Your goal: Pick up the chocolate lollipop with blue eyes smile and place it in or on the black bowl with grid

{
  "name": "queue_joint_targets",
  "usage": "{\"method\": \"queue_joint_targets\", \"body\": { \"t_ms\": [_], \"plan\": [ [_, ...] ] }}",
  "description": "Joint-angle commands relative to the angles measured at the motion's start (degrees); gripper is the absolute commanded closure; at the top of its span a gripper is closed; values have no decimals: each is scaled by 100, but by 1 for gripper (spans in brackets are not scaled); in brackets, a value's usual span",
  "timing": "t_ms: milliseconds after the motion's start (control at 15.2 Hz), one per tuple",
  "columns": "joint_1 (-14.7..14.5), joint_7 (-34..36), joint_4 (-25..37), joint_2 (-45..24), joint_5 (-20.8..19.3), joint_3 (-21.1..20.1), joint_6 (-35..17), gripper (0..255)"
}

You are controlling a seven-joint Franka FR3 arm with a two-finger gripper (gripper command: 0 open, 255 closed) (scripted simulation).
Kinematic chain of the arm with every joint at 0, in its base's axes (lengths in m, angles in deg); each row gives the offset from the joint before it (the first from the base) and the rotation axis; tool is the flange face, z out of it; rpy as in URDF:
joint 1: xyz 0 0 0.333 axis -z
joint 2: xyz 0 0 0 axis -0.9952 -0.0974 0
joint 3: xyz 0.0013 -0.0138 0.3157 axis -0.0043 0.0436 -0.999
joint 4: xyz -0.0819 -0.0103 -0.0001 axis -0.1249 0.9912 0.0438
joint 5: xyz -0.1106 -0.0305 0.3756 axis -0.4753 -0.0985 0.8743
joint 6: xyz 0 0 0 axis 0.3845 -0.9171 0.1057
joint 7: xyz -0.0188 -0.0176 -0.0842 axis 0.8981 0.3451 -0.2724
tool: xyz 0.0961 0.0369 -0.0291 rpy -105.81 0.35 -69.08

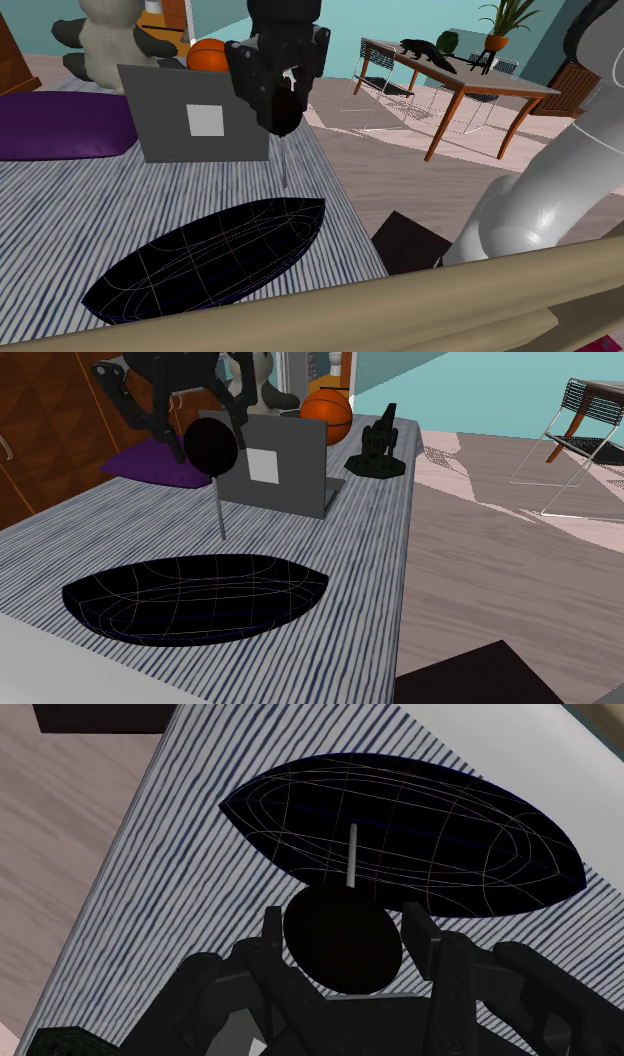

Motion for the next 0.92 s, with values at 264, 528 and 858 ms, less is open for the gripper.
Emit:
{"method": "queue_joint_targets", "body": {
  "t_ms": [264, 528, 858],
  "plan": [
    [-484, 1067, 1523, -1516, -929, -710, 510, 255],
    [-386, 1002, 991, -1297, -764, -646, 120, 255],
    [-302, 947, 404, -1091, -617, -594, -332, 255]
  ]
}}
